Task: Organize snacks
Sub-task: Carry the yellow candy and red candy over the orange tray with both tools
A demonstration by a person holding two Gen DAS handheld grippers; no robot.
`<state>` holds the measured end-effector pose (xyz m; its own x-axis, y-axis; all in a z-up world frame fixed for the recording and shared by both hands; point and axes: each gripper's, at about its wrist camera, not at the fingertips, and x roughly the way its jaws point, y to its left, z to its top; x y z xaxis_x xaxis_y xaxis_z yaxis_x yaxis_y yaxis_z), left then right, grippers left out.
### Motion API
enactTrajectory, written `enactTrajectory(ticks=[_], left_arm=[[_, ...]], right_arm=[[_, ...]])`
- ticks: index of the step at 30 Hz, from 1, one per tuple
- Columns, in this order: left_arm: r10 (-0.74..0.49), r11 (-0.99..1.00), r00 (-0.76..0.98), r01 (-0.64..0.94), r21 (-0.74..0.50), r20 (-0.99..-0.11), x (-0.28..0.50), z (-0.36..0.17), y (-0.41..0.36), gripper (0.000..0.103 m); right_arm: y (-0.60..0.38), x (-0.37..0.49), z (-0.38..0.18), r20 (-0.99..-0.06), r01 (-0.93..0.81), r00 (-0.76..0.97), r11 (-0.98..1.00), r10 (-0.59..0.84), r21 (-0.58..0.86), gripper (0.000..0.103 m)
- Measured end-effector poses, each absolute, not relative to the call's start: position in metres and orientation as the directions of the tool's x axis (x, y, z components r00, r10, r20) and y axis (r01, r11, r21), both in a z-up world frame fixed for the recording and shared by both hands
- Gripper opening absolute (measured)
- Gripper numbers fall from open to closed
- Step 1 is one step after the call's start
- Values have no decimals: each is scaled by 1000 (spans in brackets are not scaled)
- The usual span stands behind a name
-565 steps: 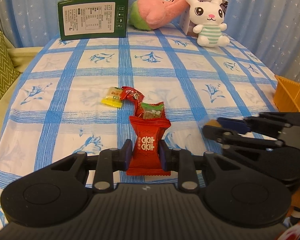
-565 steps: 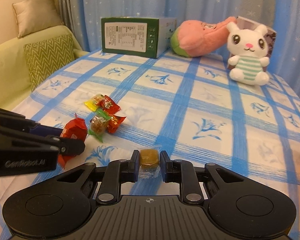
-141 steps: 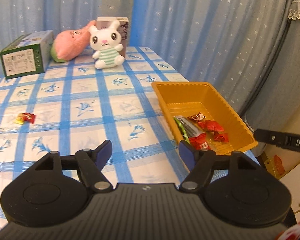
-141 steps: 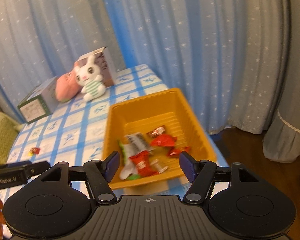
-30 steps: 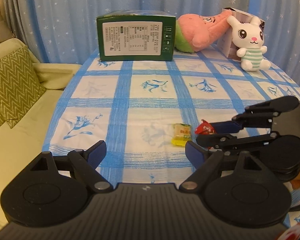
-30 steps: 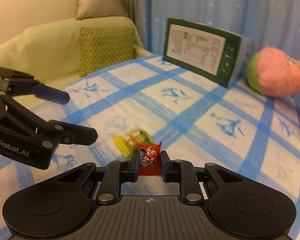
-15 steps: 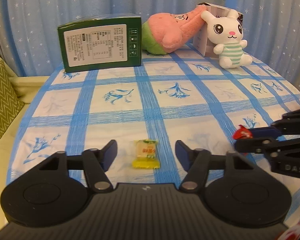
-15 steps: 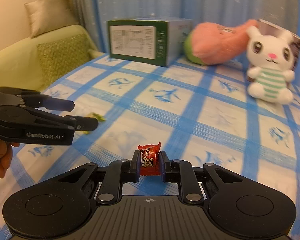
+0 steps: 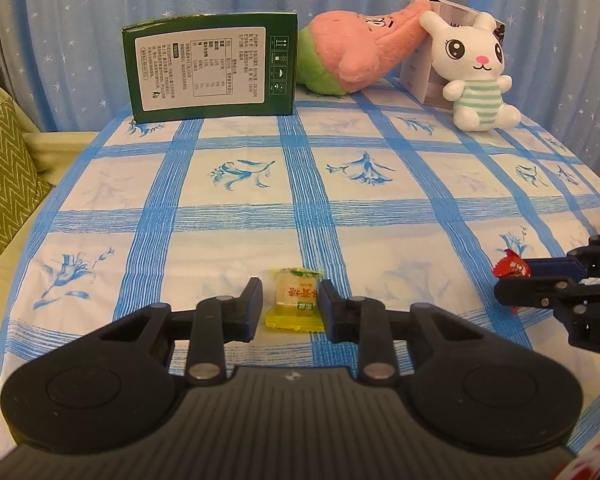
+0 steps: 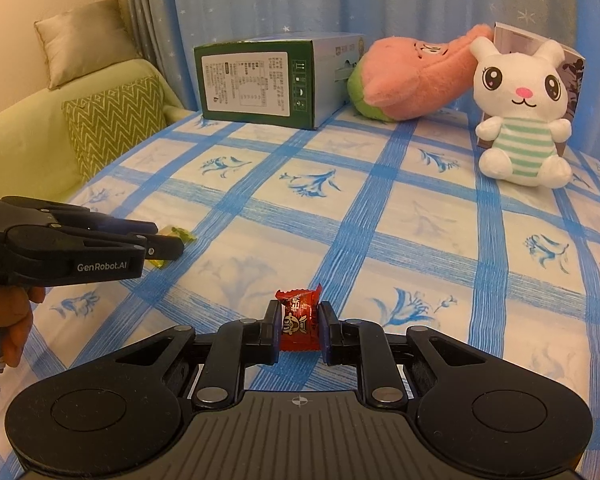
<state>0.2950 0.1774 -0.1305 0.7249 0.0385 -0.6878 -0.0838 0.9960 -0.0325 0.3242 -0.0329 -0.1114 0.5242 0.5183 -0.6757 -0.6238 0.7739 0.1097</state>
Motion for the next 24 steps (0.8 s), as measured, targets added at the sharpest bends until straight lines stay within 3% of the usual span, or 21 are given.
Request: enactTrajectory(ticks=[24], left_arm=[[31,989,728,-121,-84,-684,288,-122,178,19]], right_arm=[[-44,319,-110,-680,-563,550,817,484,126,19]])
